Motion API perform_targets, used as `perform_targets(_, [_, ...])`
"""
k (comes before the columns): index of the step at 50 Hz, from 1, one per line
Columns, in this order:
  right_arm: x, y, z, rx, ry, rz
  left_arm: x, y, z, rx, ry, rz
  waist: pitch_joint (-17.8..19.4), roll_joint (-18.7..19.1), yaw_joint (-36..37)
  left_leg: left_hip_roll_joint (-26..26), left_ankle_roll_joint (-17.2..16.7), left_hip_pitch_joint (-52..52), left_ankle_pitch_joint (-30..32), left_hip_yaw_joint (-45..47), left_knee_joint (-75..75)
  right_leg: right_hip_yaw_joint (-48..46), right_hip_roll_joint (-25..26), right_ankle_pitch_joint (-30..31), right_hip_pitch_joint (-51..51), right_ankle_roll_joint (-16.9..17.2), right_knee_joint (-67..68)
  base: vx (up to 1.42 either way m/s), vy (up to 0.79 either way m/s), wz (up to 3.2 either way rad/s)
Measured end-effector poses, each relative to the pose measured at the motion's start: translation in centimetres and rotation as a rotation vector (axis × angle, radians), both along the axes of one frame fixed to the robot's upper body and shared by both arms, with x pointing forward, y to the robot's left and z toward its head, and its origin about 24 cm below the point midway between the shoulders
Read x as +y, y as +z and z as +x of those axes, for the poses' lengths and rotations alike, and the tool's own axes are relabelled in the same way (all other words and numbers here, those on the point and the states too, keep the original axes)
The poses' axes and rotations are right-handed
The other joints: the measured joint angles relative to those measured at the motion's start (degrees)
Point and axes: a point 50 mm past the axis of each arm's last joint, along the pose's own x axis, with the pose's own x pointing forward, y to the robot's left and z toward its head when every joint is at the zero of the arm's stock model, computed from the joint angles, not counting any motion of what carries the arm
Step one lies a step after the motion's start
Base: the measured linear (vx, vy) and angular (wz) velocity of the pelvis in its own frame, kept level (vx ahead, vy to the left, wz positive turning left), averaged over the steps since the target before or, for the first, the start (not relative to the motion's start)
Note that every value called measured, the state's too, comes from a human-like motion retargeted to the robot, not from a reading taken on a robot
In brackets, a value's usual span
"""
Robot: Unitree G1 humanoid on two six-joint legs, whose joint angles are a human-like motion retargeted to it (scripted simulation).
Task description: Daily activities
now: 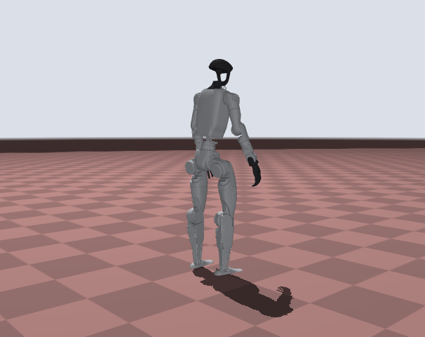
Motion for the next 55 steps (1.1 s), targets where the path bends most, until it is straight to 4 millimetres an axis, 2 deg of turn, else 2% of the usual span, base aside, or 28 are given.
perform_targets(55, [0.2, 0.3, 0.4, -0.030, 0.103, -0.044, 0.1, 0.7, 1.1, -0.058, -0.114, 0.062, 0.3, -0.1, 1.6, -0.1, -0.4, -2.8, 0.5, -0.4, -0.1, 0.3, -0.1, 0.3, -2.9, 0.5, -0.1, 0.00, 0.00, 0.00])
